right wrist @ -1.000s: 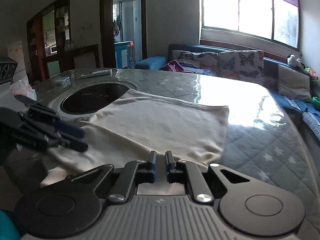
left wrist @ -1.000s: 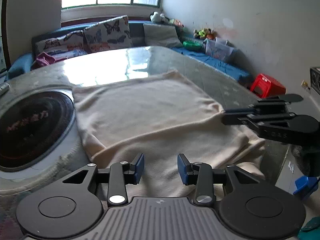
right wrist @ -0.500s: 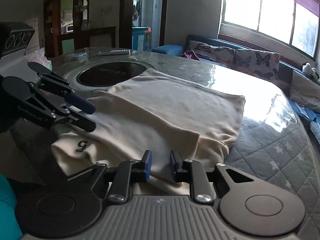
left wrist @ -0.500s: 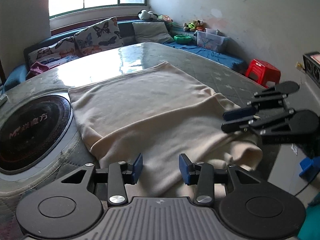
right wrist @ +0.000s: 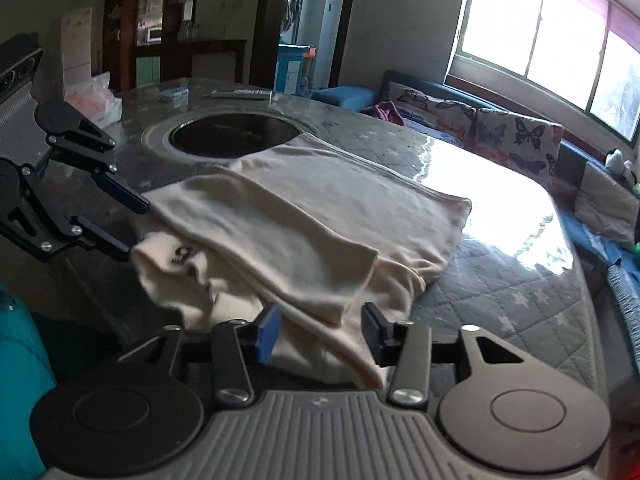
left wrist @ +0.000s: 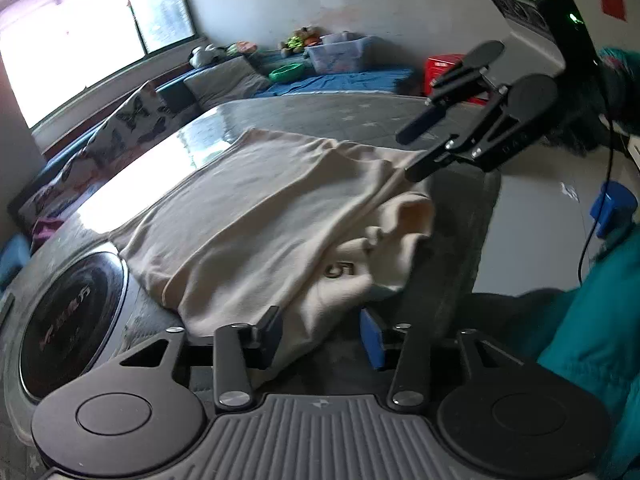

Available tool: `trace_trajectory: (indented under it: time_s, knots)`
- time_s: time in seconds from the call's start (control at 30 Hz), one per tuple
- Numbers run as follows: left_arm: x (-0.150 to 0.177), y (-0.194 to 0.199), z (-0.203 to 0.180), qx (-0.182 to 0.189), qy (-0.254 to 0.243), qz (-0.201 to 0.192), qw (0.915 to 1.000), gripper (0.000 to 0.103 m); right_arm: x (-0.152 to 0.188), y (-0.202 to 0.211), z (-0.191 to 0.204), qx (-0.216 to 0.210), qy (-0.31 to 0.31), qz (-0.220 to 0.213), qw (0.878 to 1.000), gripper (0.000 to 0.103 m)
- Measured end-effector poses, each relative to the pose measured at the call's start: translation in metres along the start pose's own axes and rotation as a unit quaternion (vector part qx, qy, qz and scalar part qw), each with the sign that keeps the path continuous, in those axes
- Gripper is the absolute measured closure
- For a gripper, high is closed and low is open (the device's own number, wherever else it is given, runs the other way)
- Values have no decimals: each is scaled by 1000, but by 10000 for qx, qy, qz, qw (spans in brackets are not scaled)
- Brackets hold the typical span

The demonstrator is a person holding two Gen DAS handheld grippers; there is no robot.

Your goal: Fold clothes

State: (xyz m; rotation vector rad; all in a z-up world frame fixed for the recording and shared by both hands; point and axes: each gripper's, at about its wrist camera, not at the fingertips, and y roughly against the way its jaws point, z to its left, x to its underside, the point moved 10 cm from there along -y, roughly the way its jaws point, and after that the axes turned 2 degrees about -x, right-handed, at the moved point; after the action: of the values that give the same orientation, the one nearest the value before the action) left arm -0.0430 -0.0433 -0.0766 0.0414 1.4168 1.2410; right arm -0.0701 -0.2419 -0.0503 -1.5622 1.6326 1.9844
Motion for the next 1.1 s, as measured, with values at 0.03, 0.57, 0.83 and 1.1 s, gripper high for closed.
trace_trajectory:
  time_s: [0.03, 0.57, 0.83, 1.1]
  knots:
    - [0, -1, -2, -45, -80, -24, 10000, 55, 3, 2, 0, 2, 29, 15, 10000, 52]
    - [-26, -9, 3, -133, 179, -602, 9979, 94, 19, 3, 30, -2, 1161, -50, 9932, 26]
    - [-49, -16, 40, 127, 1128, -739, 9908, 94, -2, -17, 38, -200, 1267, -320, 9912, 40]
    - [-31, -16, 36, 130, 1098, -525, 9925, 87, -19, -37, 20, -690, 427, -124, 9966, 84]
